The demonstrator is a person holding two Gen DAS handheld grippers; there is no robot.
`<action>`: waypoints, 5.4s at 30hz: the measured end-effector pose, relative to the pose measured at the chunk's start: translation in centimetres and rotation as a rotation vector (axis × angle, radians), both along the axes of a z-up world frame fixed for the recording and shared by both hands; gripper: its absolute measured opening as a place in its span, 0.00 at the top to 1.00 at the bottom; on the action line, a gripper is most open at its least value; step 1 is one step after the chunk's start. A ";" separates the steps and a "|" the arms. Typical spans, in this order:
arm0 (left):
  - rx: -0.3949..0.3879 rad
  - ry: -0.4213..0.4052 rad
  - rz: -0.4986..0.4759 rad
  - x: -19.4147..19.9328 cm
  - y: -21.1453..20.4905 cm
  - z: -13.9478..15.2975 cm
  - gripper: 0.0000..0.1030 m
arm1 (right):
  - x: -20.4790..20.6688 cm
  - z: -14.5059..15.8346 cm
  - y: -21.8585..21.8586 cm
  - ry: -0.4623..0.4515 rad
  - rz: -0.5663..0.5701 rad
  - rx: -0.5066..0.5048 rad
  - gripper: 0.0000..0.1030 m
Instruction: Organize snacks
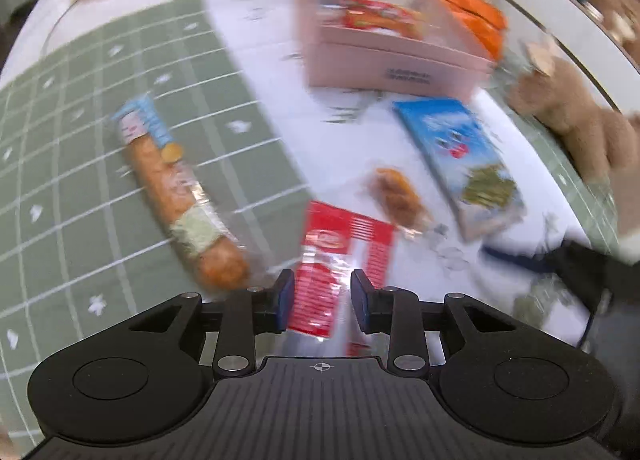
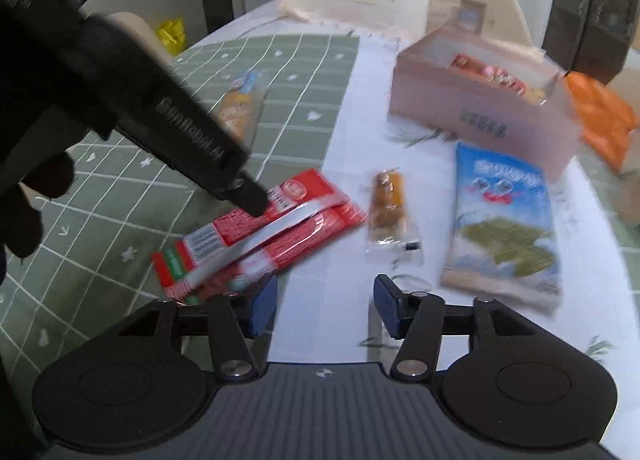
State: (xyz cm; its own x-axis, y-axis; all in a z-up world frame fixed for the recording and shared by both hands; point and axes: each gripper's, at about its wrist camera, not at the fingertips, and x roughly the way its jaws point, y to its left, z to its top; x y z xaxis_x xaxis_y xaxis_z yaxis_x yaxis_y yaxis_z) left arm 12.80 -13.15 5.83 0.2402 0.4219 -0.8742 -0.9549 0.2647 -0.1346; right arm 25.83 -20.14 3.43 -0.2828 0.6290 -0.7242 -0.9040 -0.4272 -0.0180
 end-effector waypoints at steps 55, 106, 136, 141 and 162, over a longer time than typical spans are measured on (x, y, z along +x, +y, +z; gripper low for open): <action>0.298 -0.242 -0.143 3.4 15.2 18.4 0.42 | 12.4 19.5 12.9 0.306 -0.251 0.307 0.75; -0.080 -0.082 0.124 -1.9 -0.4 -2.2 0.64 | 5.9 -3.4 11.8 0.027 -0.336 -0.041 0.00; 0.072 -0.134 -0.011 -1.0 -0.8 0.4 0.68 | 7.3 4.3 1.4 -0.002 -0.179 0.047 0.22; 0.281 -0.241 -0.150 -0.1 2.0 11.2 0.68 | 10.0 12.1 2.0 0.049 -0.227 0.292 0.22; 0.181 -0.273 -0.048 -2.2 15.2 5.6 0.66 | 12.1 6.6 21.6 0.273 -0.400 -0.122 0.16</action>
State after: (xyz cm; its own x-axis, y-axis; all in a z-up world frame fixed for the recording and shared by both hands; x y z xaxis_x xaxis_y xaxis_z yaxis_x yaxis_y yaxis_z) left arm 10.57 2.03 11.41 0.4782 0.5474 -0.6868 -0.8762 0.3511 -0.3302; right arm 37.89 1.45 9.99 -0.2263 0.6420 -0.7325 -0.9622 -0.0306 0.2705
